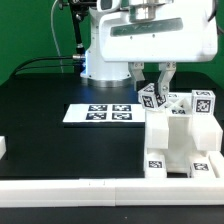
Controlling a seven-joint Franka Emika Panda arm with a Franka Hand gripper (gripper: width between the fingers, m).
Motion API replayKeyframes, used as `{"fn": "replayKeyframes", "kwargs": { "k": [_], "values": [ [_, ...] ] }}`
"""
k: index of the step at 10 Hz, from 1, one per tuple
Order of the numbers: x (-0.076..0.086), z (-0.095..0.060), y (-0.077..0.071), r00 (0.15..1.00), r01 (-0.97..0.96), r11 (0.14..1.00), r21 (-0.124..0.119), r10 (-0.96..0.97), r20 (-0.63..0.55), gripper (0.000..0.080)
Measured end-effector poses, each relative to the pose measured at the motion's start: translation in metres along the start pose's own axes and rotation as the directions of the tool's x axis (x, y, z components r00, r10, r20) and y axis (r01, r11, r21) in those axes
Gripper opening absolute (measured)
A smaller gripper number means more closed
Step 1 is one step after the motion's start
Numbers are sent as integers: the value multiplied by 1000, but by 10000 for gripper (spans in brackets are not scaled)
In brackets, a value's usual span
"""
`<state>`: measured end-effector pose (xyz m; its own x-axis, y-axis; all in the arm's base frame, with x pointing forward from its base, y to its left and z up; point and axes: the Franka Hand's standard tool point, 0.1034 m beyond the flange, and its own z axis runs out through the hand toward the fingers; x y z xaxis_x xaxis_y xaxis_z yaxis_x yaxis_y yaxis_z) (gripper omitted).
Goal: Assemble chair
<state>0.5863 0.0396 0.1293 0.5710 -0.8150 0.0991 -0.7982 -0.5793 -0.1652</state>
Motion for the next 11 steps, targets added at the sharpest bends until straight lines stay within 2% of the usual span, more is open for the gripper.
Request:
{"fn": "replayKeyframes", "kwargs": {
  "k": [3, 5, 6, 8, 11],
  "values": [
    [0, 0, 0, 937, -349, 937, 9, 349, 22, 281],
    [1, 2, -2, 824, -566, 824, 18, 565, 46, 281],
    [0, 2, -2, 768, -639, 769, 15, 638, 58, 281],
    [0, 2, -1, 713, -700, 714, 10, 698, 65, 281],
    [1, 2, -1, 723, -690, 724, 11, 688, 67, 281]
  ]
}}
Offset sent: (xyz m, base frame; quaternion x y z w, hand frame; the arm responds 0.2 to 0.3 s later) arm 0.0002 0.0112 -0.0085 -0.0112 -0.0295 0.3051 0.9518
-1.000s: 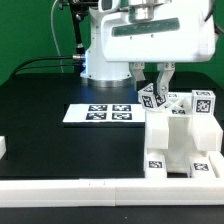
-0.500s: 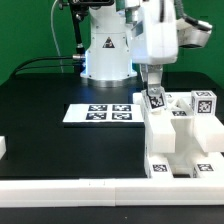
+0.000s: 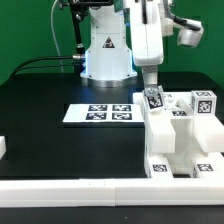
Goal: Assemble chair
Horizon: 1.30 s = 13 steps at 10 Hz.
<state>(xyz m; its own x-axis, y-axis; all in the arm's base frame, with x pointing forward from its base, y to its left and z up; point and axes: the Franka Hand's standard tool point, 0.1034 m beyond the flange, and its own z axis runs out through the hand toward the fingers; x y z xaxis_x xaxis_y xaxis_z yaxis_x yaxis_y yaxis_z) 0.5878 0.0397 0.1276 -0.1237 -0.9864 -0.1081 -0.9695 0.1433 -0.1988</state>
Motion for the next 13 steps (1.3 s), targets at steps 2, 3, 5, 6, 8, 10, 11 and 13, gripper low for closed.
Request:
{"fn": "replayKeyframes", "kwargs": {
  "k": [2, 3, 5, 6, 8, 10, 11, 13],
  "values": [
    [-1, 1, 1, 1000, 12, 1000, -2, -12, 0, 391],
    [-1, 1, 1, 1000, 21, 1000, -2, -21, 0, 528],
    [-9, 2, 5, 997, 71, 997, -24, -71, 6, 625],
    [-13, 2, 6, 995, 102, 994, -26, -102, 10, 645],
    [-18, 5, 8, 994, 108, 994, -31, -107, 11, 648],
    [-22, 11, 13, 993, 121, 992, -39, -121, 9, 649],
    [-22, 11, 13, 992, 127, 991, -39, -127, 9, 649],
    [-21, 12, 12, 988, 153, 987, -39, -153, 9, 649]
  ]
}}
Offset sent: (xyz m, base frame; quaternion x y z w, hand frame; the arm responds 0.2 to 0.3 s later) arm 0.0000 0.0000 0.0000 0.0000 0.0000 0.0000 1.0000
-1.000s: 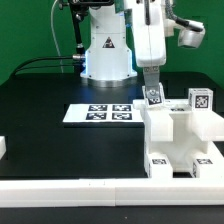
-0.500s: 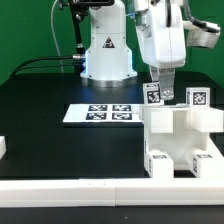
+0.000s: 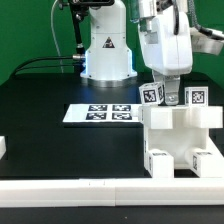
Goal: Assemble chair
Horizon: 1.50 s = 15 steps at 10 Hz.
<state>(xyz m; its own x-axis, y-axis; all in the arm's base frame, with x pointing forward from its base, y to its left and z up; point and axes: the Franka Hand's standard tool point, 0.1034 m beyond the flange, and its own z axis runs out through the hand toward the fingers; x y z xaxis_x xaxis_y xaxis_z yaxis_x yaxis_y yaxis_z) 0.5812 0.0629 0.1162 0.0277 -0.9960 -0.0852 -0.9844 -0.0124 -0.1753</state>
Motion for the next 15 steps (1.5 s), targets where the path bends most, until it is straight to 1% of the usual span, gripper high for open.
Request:
{"fn": "replayKeyframes", "kwargs": {
  "k": [2, 5, 8, 12, 15],
  "values": [
    [7, -4, -7, 999, 37, 999, 14, -37, 4, 649],
    [6, -3, -11, 998, 58, 998, 19, -58, 3, 649],
    [5, 0, -11, 997, 73, 997, 17, -73, 2, 649],
    [4, -3, -27, 996, 95, 995, 36, -95, 0, 649],
    [5, 0, -28, 994, 106, 994, 34, -106, -3, 649]
  ]
}}
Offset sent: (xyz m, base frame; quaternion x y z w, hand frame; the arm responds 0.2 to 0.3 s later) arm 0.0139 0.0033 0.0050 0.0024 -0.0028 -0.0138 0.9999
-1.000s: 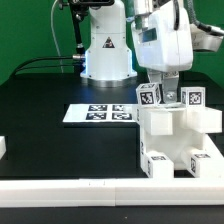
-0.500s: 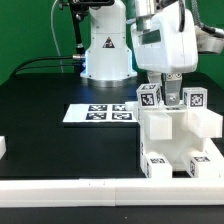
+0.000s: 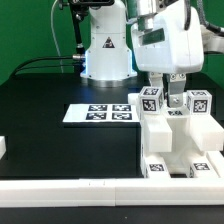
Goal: Assemble chair
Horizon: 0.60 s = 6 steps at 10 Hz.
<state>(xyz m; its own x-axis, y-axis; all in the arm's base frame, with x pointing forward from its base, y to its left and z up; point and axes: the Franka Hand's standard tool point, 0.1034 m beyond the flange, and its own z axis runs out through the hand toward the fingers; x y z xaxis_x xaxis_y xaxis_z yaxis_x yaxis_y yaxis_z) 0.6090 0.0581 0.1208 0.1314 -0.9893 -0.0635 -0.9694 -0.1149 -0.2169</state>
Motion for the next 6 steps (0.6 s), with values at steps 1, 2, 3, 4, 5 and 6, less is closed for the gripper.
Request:
{"fn": "replayKeyframes", "kwargs": {
  "k": [1, 2, 3, 4, 5, 6],
  "values": [
    [0, 0, 0, 1000, 14, 1000, -1, -14, 0, 649],
    [0, 0, 1, 1000, 14, 1000, -1, -14, 0, 649],
    [0, 0, 3, 1000, 17, 1000, -4, -17, 1, 649],
    [0, -2, 5, 1000, 22, 1000, -6, -22, 3, 649],
    [1, -5, 9, 997, 73, 997, -6, -73, 6, 649],
    [-2, -10, 14, 996, 84, 996, -20, -83, 19, 649]
  ]
}}
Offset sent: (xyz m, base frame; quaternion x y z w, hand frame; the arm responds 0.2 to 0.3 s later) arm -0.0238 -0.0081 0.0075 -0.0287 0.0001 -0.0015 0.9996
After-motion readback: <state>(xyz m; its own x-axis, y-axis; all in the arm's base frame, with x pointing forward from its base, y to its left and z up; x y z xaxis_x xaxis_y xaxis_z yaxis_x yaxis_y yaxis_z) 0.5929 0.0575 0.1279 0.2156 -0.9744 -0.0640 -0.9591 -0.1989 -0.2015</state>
